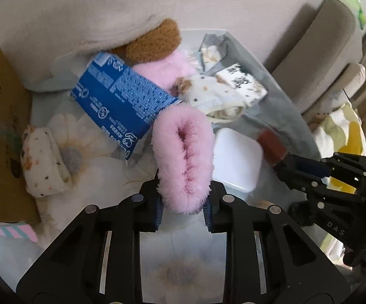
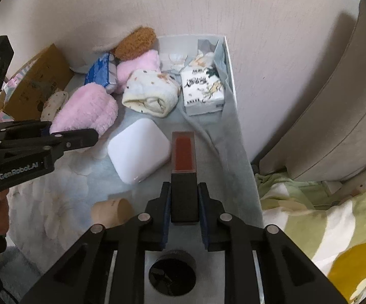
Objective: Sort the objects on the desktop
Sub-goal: 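Grasp the pink fuzzy slipper with the left gripper while the right grasps the red lipstick, then carry the slipper and lipstick into the cardboard box and release both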
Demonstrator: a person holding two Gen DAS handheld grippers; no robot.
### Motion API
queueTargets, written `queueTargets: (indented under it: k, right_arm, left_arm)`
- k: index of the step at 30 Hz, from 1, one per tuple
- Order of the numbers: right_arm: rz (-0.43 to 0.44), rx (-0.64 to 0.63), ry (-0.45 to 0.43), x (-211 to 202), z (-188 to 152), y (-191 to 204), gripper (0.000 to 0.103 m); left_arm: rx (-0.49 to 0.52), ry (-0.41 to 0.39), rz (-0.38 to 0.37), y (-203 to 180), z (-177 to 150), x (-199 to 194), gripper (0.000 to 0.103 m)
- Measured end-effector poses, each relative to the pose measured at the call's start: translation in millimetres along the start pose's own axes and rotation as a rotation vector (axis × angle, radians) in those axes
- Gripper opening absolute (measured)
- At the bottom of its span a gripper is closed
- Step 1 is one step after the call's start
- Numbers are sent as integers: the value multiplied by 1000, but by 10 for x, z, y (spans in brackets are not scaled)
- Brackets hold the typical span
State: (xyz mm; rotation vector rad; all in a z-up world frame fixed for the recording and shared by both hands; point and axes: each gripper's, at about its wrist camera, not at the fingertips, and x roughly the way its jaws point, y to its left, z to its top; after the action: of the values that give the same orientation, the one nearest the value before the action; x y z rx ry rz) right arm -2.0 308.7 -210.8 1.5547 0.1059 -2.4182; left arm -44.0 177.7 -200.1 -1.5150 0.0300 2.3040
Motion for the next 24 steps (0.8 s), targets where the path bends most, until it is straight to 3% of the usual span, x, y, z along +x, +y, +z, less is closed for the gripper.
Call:
queueTargets:
  k: [12, 19, 24]
  right_arm:
    - [7, 40, -79, -478, 35, 211, 18]
    - [23, 6, -135, -730, 233, 502, 18]
    - [53, -42, -178, -876, 438, 799, 18]
  left_arm:
    - [35, -59, -24, 150, 114, -743, 22]
    - [9, -94, -45, 467, 98, -1302, 22]
    - [-8, -136, -15, 755, 98, -1619, 22]
